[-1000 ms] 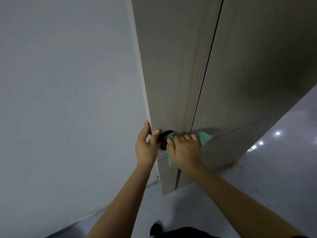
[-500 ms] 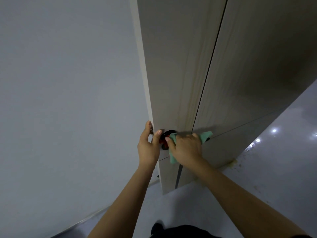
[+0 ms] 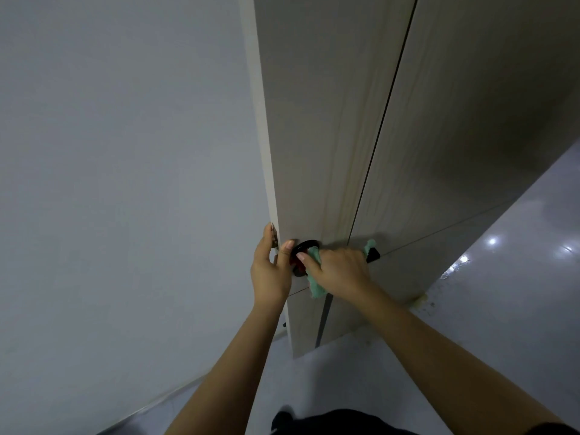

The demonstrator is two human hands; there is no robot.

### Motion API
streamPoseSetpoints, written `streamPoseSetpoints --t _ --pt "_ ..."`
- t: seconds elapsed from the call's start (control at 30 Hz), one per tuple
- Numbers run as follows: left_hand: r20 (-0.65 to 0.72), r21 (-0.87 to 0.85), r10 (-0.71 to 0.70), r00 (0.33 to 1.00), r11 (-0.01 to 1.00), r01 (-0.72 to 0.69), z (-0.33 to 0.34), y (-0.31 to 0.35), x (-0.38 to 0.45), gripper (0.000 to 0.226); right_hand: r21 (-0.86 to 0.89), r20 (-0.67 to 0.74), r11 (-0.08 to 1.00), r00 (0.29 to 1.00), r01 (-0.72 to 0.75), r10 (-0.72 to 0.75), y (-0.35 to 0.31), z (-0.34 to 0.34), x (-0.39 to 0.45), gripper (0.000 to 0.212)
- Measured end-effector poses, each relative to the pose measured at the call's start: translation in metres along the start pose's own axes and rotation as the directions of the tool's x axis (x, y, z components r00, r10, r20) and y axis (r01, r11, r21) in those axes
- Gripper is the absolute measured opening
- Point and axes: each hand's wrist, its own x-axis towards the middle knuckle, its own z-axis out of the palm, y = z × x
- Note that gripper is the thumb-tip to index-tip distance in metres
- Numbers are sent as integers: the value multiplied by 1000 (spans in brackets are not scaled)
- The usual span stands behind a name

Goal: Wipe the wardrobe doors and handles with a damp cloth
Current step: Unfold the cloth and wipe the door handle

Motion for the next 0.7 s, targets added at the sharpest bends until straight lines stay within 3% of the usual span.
streamPoseSetpoints --t 0.07,0.13,0.23,0.43,0.57,0.7 --pt "-15 22 6 1000 1000 -6 0 -1 0 49 -23 -166 998 985 52 -55 4 9 -2 54" --pt "-28 43 24 999 999 -22 0 -1 1 48 -52 -355 990 924 132 -141 15 22 -2 52" --pt "-36 65 33 999 997 -31 -2 -1 2 47 -67 -499 984 848 165 -176 36 32 2 45" --pt "4 106 32 999 994 -32 -4 -1 2 53 -9 -568 1000 823 26 -26 51 30 3 48" --pt "-2 115 30 1000 993 -29 -5 -1 1 52 -4 -555 998 830 66 -57 9 42 -8 40" --pt "9 128 28 1000 991 -28 -8 -2 2 51 -47 -551 992 825 115 -122 39 31 -2 45"
